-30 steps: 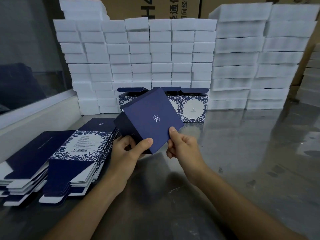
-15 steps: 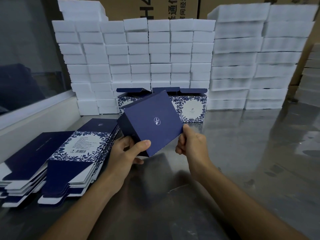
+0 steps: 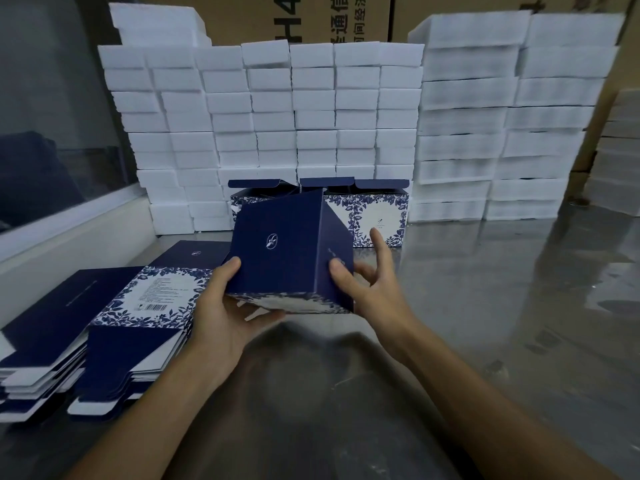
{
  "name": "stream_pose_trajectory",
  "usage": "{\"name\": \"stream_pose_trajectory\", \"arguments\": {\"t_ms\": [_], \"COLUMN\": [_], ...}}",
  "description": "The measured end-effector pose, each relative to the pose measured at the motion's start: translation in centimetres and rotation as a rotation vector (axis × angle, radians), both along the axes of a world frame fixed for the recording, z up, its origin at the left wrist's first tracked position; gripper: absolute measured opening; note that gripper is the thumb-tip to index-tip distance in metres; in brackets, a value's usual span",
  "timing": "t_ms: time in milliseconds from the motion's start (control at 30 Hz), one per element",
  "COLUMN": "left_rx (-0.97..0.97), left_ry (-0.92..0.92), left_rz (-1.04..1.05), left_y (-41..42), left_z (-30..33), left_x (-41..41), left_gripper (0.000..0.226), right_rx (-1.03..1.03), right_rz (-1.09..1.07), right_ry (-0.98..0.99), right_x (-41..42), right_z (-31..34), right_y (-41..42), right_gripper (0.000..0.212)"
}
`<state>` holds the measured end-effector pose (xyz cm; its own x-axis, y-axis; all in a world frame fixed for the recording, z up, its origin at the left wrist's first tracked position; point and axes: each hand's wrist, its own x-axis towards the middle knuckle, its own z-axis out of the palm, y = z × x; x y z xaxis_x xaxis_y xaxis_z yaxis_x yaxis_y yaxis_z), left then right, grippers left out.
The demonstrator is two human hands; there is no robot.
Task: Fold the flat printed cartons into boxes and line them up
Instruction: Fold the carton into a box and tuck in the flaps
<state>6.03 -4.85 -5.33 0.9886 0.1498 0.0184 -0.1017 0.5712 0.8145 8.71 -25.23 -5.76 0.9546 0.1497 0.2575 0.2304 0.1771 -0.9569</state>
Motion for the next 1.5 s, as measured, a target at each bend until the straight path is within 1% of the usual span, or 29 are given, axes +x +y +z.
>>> {"name": "stream_pose_trajectory", "arguments": {"t_ms": [33,67,100,167,233,300,400,433,567,667,767,867,933,1000,1100,1167,1233,1300,1367,1433,1500], "left_rx": [0.001,0.016,0.038,0.089,0.178,0.256,0.298,0.306,0.346,0.385,0.451,0.5,0.54,0.625,0.797,0.86,0.88,0.86,0.819,0.789,0.809], "left_ry": [0.005,0.001,-0.01,-0.033,-0.067,-0.094,-0.122,-0.138,-0.199,-0.22,-0.203,-0.22,-0.273,-0.337,-0.412,-0.451,-0.476,-0.5,-0.521,-0.543,-0.558], "left_rz": [0.035,0.079,0.127,0.237,0.343,0.423,0.422,0.402,0.344,0.374,0.44,0.457,0.451,0.476,0.526,0.521,0.486,0.418,0.325,0.248,0.201], "left_y": [0.0,0.0,0.0,0.1,0.2,0.3,0.3,0.2,-0.1,-0.3,-0.1,0.2,0.2,0.1,0.0,0.0,-0.1,-0.3,-0.7,-1.1,-1.3], "left_z": [0.0,0.1,0.1,0.2,0.2,0.4,0.7,0.8,1.0,0.9,1.0,0.8,0.7,0.6,0.7,0.8,0.8,0.7,0.5,0.3,0.0], "left_x": [0.1,0.1,0.2,0.4,0.5,0.5,0.3,0.1,-0.3,-0.2,0.0,0.0,-0.1,-0.3,-0.6,-0.6,-0.6,-0.6,-0.6,-0.5,-0.3], "left_gripper": [0.05,0.043,0.032,0.016,0.011,0.018,0.012,0.015,0.054,0.07,0.077,0.071,0.065,0.062,0.054,0.052,0.053,0.054,0.058,0.052,0.047], "right_rx": [-0.019,-0.051,-0.096,-0.161,-0.162,-0.139,-0.173,-0.197,-0.291,-0.421,-0.531,-0.538,-0.584,-0.614,-0.524,-0.428,-0.405,-0.445,-0.535,-0.636,-0.711], "right_rz": [0.002,-0.013,-0.042,-0.121,-0.168,-0.197,-0.228,-0.233,-0.22,-0.162,-0.139,-0.111,-0.173,-0.263,-0.386,-0.5,-0.625,-0.7,-0.736,-0.743,-0.75], "right_ry": [-0.04,-0.084,-0.13,-0.209,-0.242,-0.258,-0.299,-0.315,-0.36,-0.419,-0.503,-0.504,-0.514,-0.523,-0.565,-0.651,-0.762,-0.851,-0.916,-0.946,-0.966], "right_x": [-0.2,-0.3,-0.4,-0.7,-0.7,-0.7,-0.6,-0.6,-0.6,-0.9,-1.5,-2.1,-2.2,-2.1,-2.3,-2.4,-2.5,-2.5,-2.5,-2.5,-2.4], "right_z": [0.0,-0.1,-0.1,-0.1,-0.1,-0.3,-0.7,-0.9,-1.3,-1.4,-1.1,-0.6,-0.5,-0.4,0.2,0.8,1.4,1.8,1.9,1.8,1.6], "right_y": [0.1,0.2,0.4,0.7,0.9,1.0,1.3,1.5,2.2,2.6,3.1,3.2,3.1,2.9,2.6,2.5,2.3,2.3,2.6,2.9,2.9], "right_gripper": [0.106,0.105,0.104,0.091,0.074,0.058,0.044,0.041,0.033,0.023,0.018,0.024,0.026,0.024,0.015,0.011,0.018,0.026,0.027,0.025,0.022]}}
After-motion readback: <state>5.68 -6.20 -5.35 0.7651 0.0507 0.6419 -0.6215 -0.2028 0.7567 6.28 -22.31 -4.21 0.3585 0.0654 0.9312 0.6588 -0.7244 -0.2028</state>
